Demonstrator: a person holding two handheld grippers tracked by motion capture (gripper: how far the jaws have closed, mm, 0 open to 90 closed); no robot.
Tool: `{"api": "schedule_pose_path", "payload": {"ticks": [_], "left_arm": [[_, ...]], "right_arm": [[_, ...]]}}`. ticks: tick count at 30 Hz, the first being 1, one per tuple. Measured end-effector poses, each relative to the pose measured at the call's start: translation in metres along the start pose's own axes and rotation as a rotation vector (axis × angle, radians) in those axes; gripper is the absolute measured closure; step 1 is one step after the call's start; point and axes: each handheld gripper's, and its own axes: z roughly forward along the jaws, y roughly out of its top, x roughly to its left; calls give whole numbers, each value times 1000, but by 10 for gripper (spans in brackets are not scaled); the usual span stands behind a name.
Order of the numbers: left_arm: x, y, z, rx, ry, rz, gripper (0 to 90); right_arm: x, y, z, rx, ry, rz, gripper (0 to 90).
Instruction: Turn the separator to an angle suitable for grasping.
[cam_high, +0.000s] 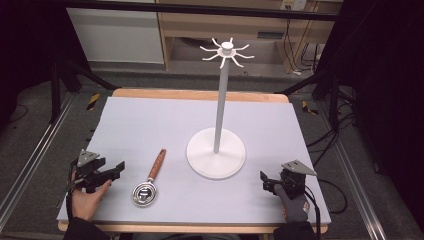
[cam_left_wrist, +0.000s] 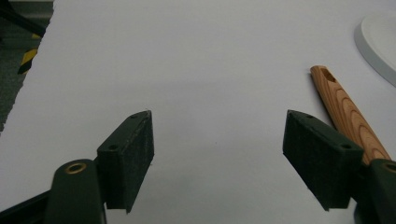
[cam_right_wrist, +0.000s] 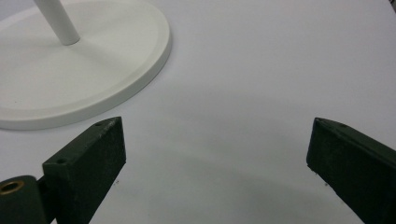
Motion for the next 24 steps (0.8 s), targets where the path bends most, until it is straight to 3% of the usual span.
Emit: {"api": "schedule_pose_path", "payload": {"ticks": [7,16,24], "left_arm": [[-10,3,-1,18,-53,38,310],[-28,13,-5,54,-120,93,351],[-42,27,-9,67,-134,128,366]], "right_arm": [[1,1,0,-2,-2,16,49],[9,4,3,12,-2,-13,37],[12,7,2,3,14,-20,53]]}}
